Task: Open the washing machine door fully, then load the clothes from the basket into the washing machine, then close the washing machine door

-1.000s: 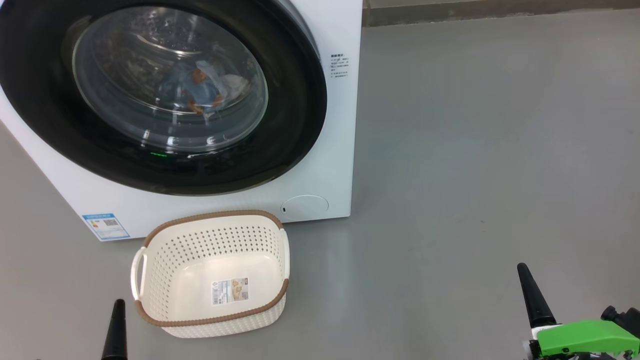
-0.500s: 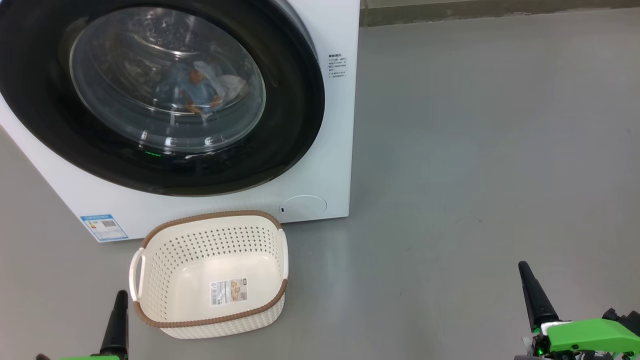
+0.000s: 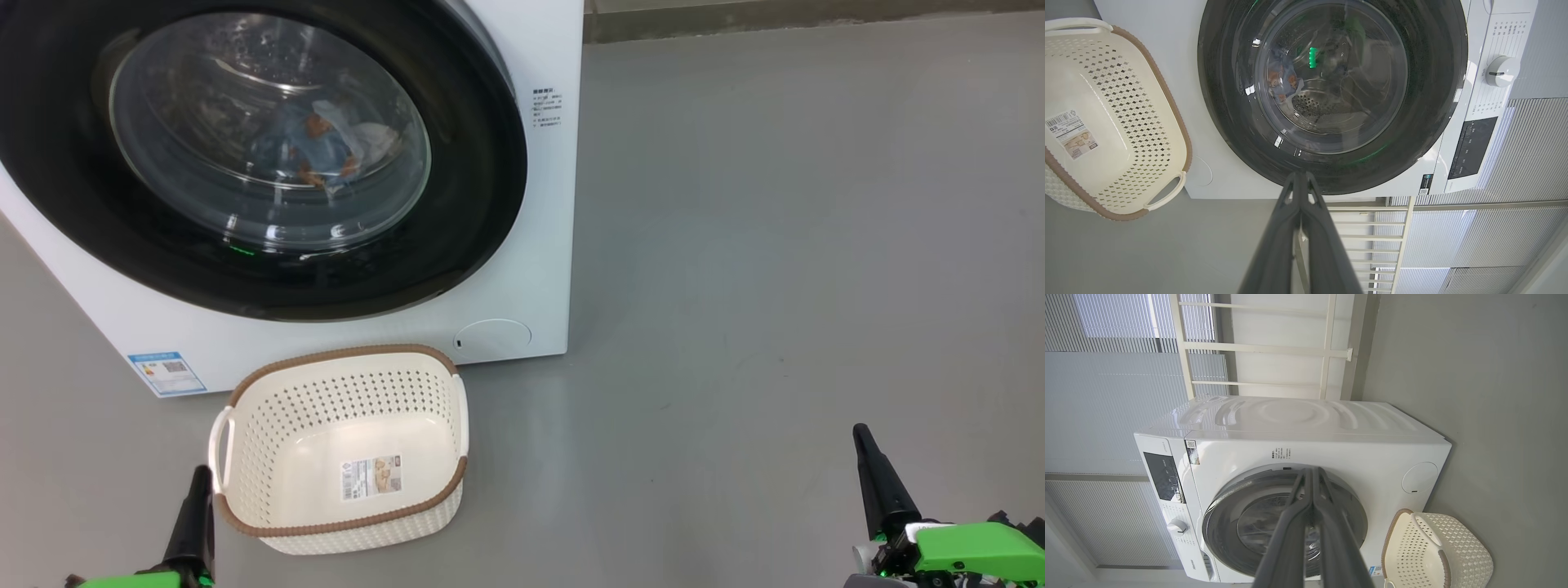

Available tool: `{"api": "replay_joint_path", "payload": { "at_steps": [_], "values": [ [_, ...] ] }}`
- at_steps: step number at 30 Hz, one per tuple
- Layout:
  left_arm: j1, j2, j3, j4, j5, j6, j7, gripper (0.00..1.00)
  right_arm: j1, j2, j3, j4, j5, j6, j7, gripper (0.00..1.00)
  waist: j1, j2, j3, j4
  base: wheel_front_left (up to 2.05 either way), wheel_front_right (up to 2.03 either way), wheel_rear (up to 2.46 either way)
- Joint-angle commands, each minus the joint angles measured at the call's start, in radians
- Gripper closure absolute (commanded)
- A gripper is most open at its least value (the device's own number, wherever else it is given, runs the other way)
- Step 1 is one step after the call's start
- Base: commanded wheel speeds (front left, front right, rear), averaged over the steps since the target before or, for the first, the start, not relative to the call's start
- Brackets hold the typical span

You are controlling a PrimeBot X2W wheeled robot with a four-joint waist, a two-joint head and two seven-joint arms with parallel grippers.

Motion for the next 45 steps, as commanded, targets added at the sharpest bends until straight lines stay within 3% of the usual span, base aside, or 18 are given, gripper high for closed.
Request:
{"api": "replay_joint_path", "payload": {
  "at_steps": [1,45],
  "values": [
    [-0.052,0.020,0.031,-0.015,-0.040,-0.011,0.015,1.00,-0.045,-0.005,0.019,-0.023,0.040,-0.001,0.015,1.00,0.0000,0.0000,0.000,-0.001,0.00,0.00,0.00],
    [-0.052,0.020,0.031,-0.015,-0.043,-0.011,0.016,1.00,-0.045,-0.005,0.018,-0.023,0.043,-0.001,0.016,1.00,0.0000,0.0000,0.000,-0.001,0.00,0.00,0.00]
  ]
}}
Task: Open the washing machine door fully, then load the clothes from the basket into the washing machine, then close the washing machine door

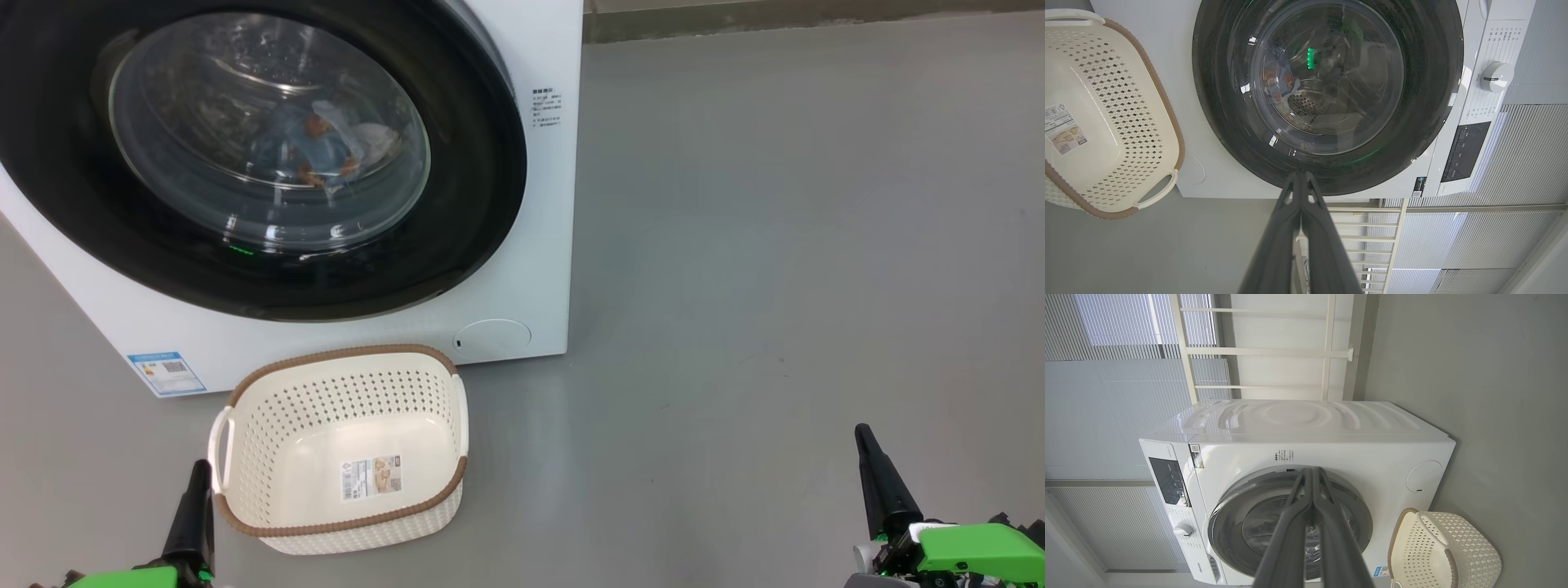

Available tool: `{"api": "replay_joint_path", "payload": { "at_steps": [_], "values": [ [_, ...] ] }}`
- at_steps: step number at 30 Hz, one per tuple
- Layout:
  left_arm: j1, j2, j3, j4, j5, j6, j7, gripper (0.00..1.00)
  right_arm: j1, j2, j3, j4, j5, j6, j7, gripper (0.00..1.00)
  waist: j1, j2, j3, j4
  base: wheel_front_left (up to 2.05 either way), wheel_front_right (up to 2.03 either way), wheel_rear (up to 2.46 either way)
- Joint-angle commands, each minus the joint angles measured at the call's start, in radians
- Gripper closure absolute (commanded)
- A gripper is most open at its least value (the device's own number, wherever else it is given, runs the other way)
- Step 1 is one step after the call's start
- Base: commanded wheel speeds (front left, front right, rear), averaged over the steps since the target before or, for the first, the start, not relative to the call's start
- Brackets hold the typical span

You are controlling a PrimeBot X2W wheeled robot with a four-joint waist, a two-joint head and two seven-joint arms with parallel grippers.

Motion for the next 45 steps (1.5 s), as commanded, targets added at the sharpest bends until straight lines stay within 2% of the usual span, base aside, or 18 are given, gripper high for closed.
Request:
{"api": "replay_joint_path", "payload": {
  "at_steps": [1,45],
  "values": [
    [-0.039,0.020,0.031,-0.020,-0.004,-0.011,0.007,1.00,-0.045,-0.005,0.022,-0.024,0.004,-0.001,0.007,1.00,0.0000,0.0000,0.000,0.000,0.00,0.00,0.00],
    [-0.039,0.020,0.031,-0.020,-0.004,-0.011,0.007,1.00,-0.045,-0.005,0.022,-0.024,0.004,-0.001,0.007,1.00,0.0000,0.0000,0.000,0.000,0.00,0.00,0.00]
  ]
}}
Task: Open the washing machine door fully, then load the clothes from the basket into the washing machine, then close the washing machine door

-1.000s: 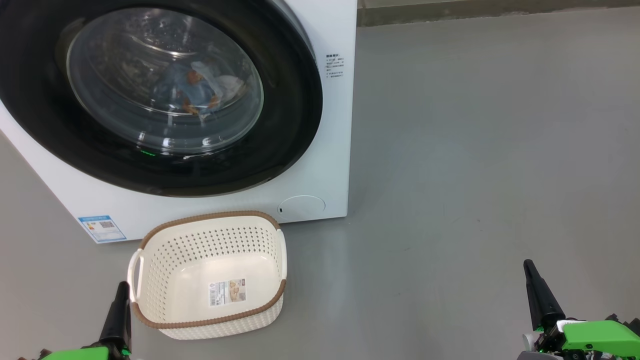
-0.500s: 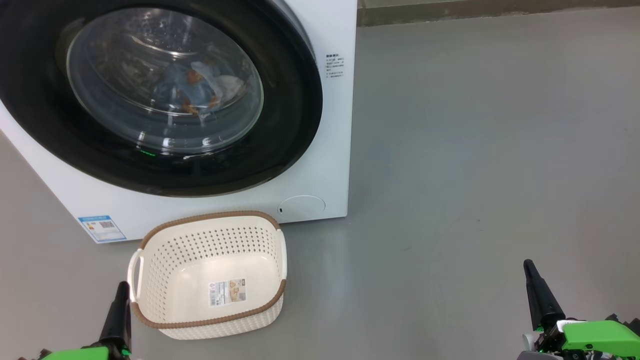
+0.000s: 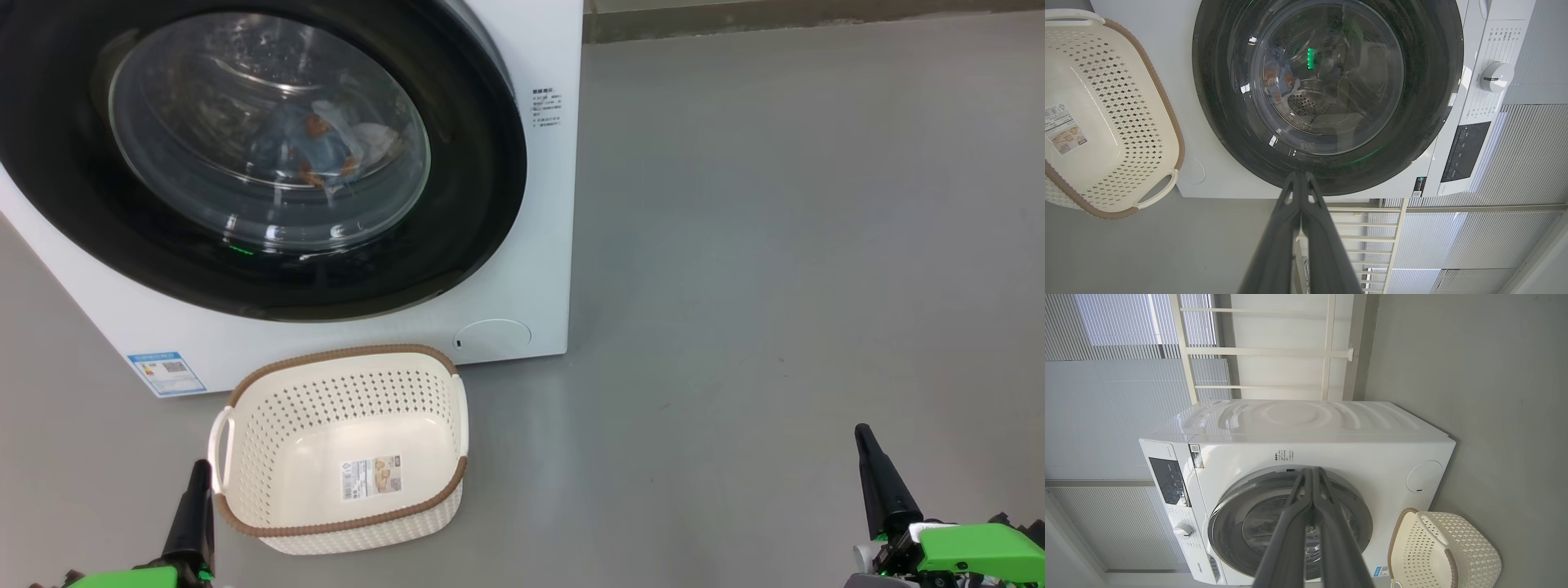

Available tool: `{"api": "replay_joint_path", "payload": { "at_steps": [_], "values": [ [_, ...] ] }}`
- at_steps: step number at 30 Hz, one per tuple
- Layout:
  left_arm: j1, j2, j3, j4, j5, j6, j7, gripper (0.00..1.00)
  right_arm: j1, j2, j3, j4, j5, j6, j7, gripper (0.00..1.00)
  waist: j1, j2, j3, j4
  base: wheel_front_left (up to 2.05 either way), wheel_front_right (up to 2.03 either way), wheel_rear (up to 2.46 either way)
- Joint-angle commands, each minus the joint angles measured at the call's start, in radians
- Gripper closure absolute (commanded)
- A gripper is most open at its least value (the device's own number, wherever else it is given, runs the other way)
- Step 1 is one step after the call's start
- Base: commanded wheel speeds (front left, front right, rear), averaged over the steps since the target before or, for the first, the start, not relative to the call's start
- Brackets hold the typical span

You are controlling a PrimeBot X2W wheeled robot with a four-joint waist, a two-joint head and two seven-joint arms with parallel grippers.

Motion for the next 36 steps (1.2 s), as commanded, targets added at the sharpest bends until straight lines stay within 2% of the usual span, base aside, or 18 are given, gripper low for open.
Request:
{"api": "replay_joint_path", "payload": {
  "at_steps": [1,36],
  "values": [
    [-0.039,0.020,0.031,-0.020,-0.004,-0.011,0.007,1.00,-0.045,-0.005,0.022,-0.025,0.004,-0.001,0.007,1.00,0.0000,0.0000,0.000,0.000,0.00,0.00,0.00],
    [-0.039,0.020,0.031,-0.020,-0.004,-0.011,0.007,1.00,-0.045,-0.005,0.023,-0.025,0.004,-0.001,0.007,1.00,0.0000,0.0000,0.000,0.000,0.00,0.00,0.00]
  ]
}}
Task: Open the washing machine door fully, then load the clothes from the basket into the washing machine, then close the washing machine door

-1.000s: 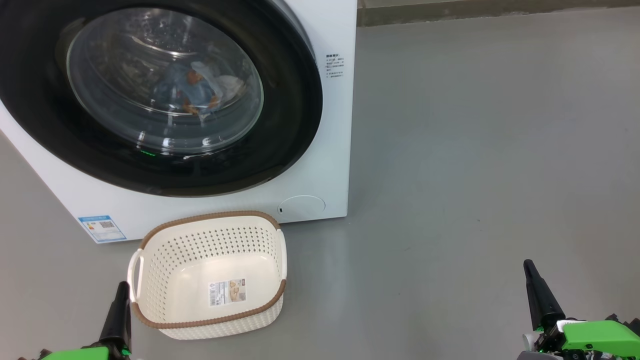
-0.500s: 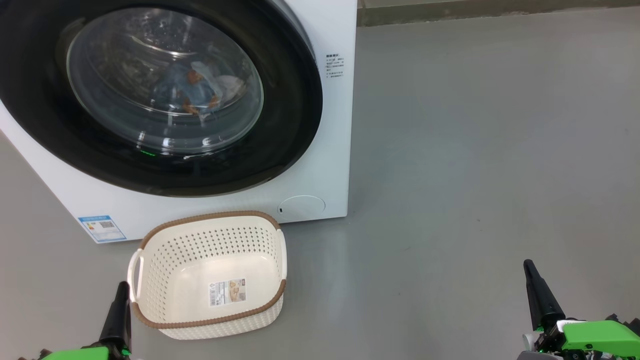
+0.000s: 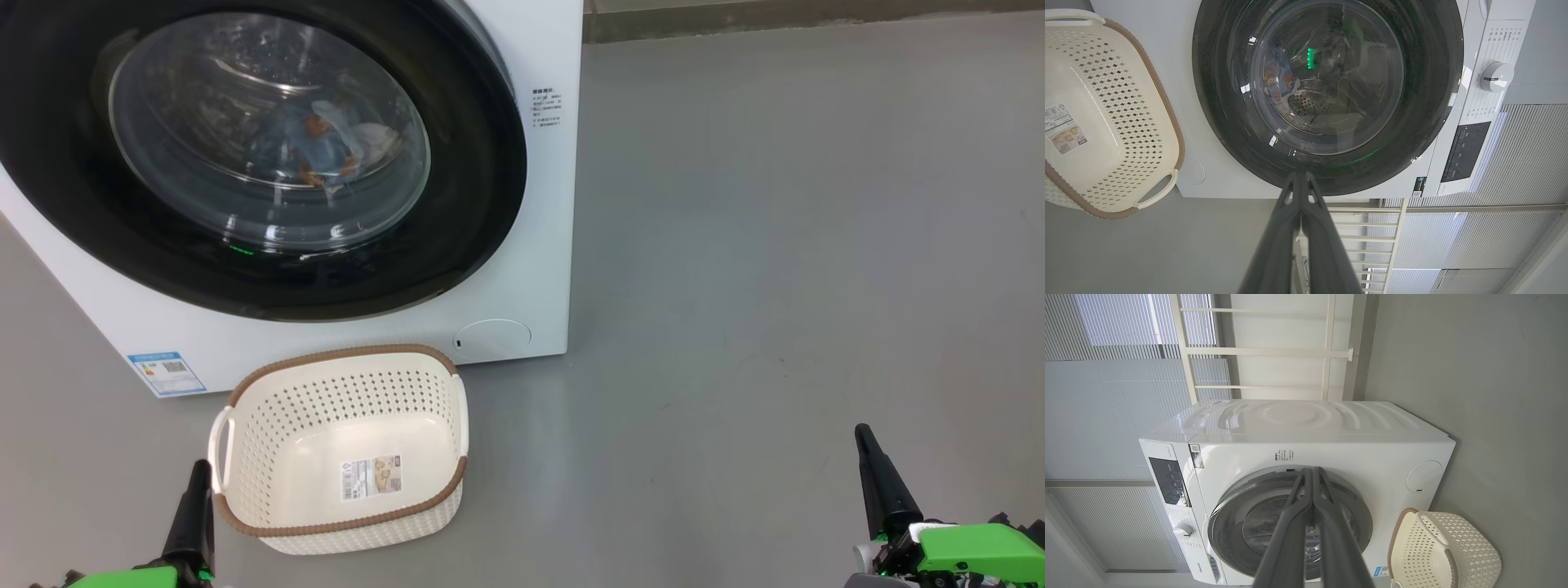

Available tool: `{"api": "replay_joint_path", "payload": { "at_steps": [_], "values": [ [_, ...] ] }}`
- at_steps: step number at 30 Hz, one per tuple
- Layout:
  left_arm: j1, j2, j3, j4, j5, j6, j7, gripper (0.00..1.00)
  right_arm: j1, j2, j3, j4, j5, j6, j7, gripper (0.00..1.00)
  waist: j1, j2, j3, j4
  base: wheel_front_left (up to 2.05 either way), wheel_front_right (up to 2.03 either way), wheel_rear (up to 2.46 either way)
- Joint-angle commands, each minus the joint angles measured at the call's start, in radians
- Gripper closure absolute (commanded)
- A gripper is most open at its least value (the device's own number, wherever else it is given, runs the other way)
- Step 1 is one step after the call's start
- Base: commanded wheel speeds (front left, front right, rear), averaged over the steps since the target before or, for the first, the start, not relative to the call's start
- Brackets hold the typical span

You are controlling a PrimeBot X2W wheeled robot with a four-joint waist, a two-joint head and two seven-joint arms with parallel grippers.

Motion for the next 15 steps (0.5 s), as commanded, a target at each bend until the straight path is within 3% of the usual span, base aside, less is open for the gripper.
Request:
{"api": "replay_joint_path", "payload": {
  "at_steps": [1,15],
  "values": [
    [-0.039,0.020,0.031,-0.020,-0.004,-0.011,0.007,1.00,-0.045,-0.005,0.023,-0.025,0.004,-0.001,0.007,1.00,0.0000,-0.0001,0.000,0.000,0.00,0.00,0.00],
    [-0.039,0.020,0.031,-0.020,-0.004,-0.011,0.007,1.00,-0.045,-0.005,0.023,-0.025,0.004,-0.001,0.007,1.00,0.0000,-0.0001,0.000,0.000,0.00,0.00,0.00]
  ]
}}
